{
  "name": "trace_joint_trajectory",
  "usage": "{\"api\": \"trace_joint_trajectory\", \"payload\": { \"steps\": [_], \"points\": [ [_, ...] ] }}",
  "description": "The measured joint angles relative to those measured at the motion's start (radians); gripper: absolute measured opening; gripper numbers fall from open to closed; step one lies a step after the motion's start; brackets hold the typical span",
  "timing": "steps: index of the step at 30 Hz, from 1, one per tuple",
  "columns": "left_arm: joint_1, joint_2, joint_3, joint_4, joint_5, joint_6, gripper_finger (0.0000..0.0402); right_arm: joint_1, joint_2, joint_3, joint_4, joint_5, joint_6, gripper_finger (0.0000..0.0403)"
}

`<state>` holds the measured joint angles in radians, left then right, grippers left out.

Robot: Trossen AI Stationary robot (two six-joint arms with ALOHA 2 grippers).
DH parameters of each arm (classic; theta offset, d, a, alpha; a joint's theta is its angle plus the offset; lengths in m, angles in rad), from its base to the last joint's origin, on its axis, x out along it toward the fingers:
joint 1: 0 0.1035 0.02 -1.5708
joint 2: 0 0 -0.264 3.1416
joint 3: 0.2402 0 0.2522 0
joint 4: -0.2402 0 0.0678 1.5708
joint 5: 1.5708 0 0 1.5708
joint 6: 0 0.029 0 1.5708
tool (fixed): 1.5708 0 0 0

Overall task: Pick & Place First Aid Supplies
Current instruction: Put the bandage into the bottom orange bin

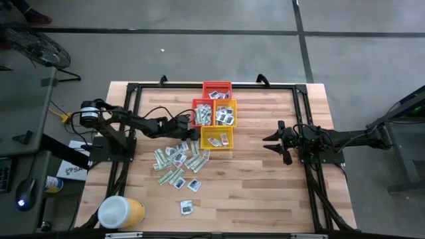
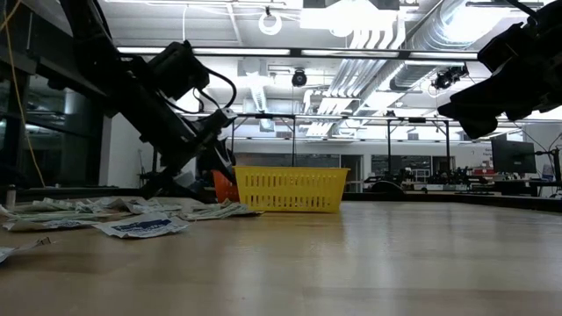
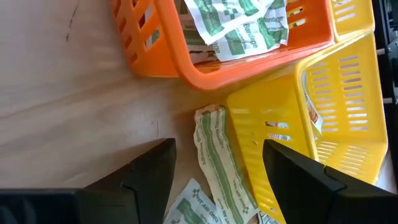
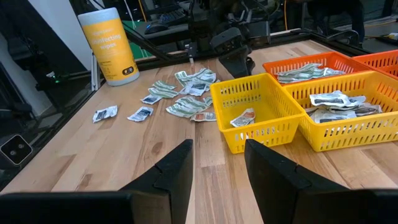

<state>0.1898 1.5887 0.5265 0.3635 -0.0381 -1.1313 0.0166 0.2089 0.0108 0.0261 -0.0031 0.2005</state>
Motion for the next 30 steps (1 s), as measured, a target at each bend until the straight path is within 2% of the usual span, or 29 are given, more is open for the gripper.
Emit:
{"api": "trace_joint_trajectory", "payload": {
  "steps": [15,24,30],
  "points": [
    [-0.004,0.017,0.0,0.034,-0.001,-0.007,0.024,0.0,0.0,0.0,0.0,0.0,0.0,0.0139],
    [-0.008,0.074,0.004,0.094,0.021,-0.007,0.024,0.0,0.0,0.0,0.0,0.0,0.0,0.0139],
    [-0.007,0.075,0.004,0.075,0.021,-0.01,0.02,0.0,0.0,0.0,0.0,0.0,0.0,0.0139]
  ]
}}
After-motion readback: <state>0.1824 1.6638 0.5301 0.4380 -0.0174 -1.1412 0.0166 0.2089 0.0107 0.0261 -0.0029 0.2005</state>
